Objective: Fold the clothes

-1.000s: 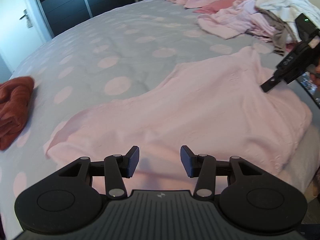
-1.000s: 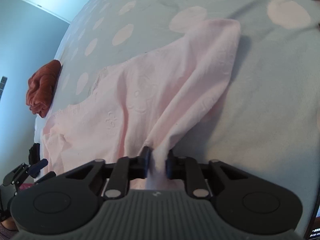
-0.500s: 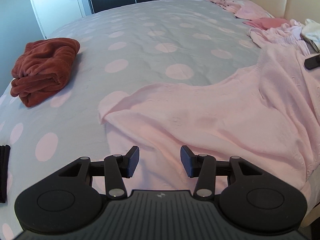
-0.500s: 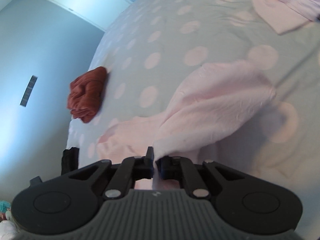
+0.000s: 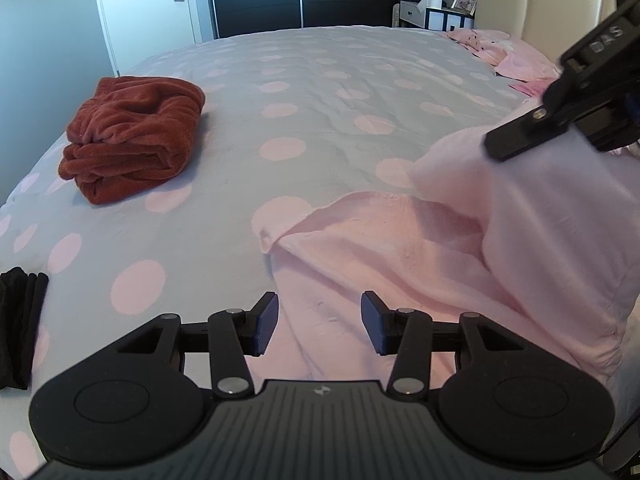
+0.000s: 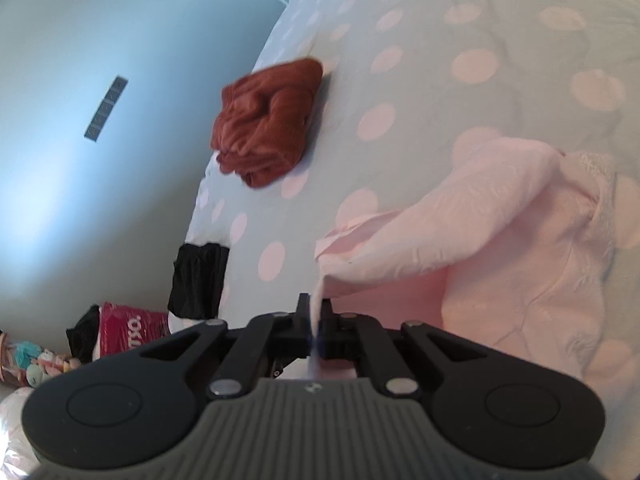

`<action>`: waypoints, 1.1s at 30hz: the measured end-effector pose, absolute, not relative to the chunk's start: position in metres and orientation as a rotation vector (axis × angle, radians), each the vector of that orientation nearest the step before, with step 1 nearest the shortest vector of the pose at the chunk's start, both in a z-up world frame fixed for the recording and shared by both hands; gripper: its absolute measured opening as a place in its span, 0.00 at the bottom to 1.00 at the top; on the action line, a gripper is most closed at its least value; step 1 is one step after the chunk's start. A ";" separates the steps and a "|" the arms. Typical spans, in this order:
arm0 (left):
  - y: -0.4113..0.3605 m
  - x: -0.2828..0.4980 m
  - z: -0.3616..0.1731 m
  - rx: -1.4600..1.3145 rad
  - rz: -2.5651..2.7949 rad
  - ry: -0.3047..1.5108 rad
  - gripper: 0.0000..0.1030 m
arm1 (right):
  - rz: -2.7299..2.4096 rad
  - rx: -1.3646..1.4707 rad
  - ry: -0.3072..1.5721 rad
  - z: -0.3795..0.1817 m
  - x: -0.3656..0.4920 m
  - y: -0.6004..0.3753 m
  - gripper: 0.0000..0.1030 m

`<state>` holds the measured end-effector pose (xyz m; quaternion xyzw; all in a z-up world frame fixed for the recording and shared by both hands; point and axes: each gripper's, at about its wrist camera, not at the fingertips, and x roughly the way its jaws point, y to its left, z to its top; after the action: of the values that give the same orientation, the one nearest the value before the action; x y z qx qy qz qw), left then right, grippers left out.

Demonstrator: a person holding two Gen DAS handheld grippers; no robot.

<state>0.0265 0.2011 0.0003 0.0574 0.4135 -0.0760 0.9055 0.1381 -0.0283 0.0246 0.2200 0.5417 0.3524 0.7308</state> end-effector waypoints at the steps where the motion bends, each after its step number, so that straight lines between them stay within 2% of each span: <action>1: 0.205 0.025 0.000 0.115 -0.151 0.854 0.42 | 0.784 0.470 1.204 0.020 0.137 -0.017 0.03; 10: 0.238 0.021 0.003 0.058 -0.061 0.863 0.42 | 0.776 0.255 1.314 -0.040 0.124 0.066 0.05; 13: 0.243 0.020 0.003 0.051 -0.044 0.867 0.44 | 0.768 0.202 1.352 -0.059 0.120 0.084 0.17; 14: 0.244 0.020 0.003 0.051 -0.043 0.870 0.44 | 0.771 0.210 1.361 -0.061 0.120 0.084 0.29; 15: 0.243 0.019 0.003 0.051 -0.045 0.871 0.44 | 0.774 0.211 1.359 -0.060 0.120 0.084 0.33; 19: 0.238 0.017 0.004 0.060 -0.064 0.876 0.44 | 0.770 0.167 1.283 -0.038 0.118 0.079 0.33; 23: 0.226 0.013 0.012 0.070 -0.103 0.865 0.44 | 0.769 0.153 1.199 -0.006 0.117 0.064 0.42; 33: 0.189 0.004 0.032 0.064 -0.216 0.861 0.46 | 0.731 0.049 1.022 0.043 0.104 0.008 0.42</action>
<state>0.0039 0.1895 0.0318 0.0308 0.4165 -0.1045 0.9026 0.1040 0.0078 0.0435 0.0231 0.4781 0.3417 0.8087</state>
